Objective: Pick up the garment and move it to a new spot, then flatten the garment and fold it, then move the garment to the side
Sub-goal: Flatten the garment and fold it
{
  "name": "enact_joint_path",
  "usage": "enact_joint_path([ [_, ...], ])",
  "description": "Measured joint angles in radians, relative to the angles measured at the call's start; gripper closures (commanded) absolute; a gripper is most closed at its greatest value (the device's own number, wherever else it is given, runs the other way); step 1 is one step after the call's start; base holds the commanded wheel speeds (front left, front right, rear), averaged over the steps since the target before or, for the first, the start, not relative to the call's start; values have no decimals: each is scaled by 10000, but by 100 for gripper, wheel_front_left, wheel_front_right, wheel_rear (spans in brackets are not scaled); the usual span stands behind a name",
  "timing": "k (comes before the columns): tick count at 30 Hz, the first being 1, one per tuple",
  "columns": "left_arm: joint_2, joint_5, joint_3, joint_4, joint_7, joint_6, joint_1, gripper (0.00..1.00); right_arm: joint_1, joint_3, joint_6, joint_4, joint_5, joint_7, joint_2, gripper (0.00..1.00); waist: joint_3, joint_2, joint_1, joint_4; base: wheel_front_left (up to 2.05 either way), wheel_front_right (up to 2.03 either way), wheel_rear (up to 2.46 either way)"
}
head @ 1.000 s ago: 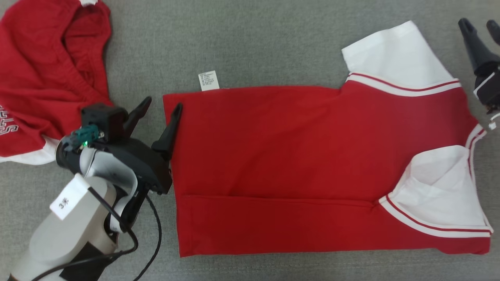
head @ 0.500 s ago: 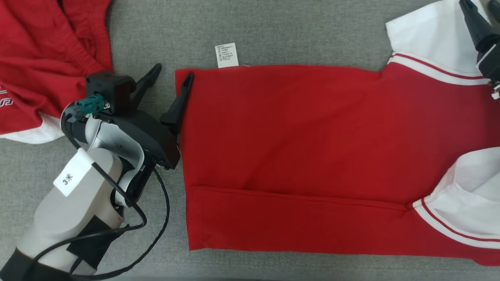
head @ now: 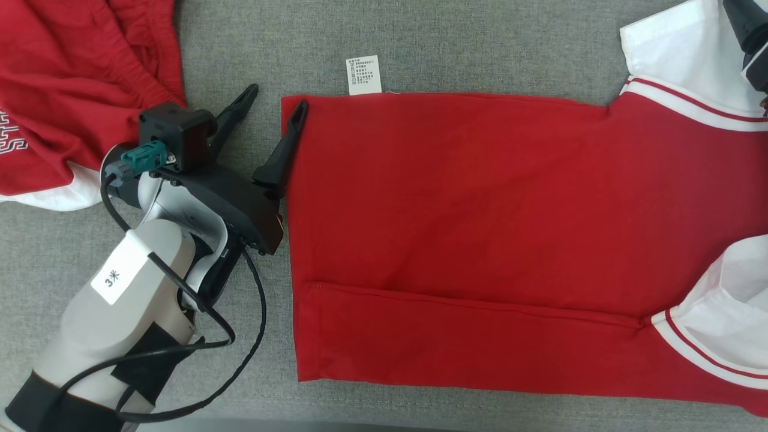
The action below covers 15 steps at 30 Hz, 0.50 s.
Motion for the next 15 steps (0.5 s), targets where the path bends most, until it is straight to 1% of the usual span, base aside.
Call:
enact_joint_path([
  [1,-2,0,-17,36,-15,-73,-9,0,-58,23,13,67,0,61,19,33,-1,0,0,0,0,0,0],
  [2,-2,2,-31,90,-21,-81,-20,0,-111,48,13,117,2,117,44,58,-6,0,0,-2,0,0,0],
  [3,-4,2,-35,173,-58,-157,-32,0,-121,82,12,151,2,115,105,78,-21,0,0,-9,0,0,0],
  [4,-4,2,-56,217,-86,-171,-41,0,-120,102,12,188,2,117,146,100,-40,0,0,-22,0,0,0],
  [7,-17,6,-90,345,-102,-255,-47,0,-127,194,12,385,8,219,228,100,-117,0,0,-68,0,0,0],
  [8,-17,6,-127,384,-102,-291,-47,8,-127,236,13,414,13,261,245,100,-149,1,0,-88,0,0,0],
  [9,-35,12,-215,458,-102,-370,-46,58,-127,299,13,476,15,305,339,100,-217,0,0,-127,0,0,0],
  [10,-42,19,-259,487,-104,-422,-45,95,-127,337,15,514,15,332,372,100,-253,0,0,-145,0,0,0],
  [11,-58,19,-301,508,-104,-431,-44,100,-126,372,42,548,15,336,407,100,-290,0,0,-162,0,0,0],
  [13,-134,21,-370,539,-113,-518,-35,100,-120,464,42,541,15,339,428,100,-361,0,1,-194,0,0,0],
  [15,-205,36,-378,579,-201,-516,-24,100,-107,570,42,506,17,341,431,100,-429,1,1,-218,0,0,0],
])
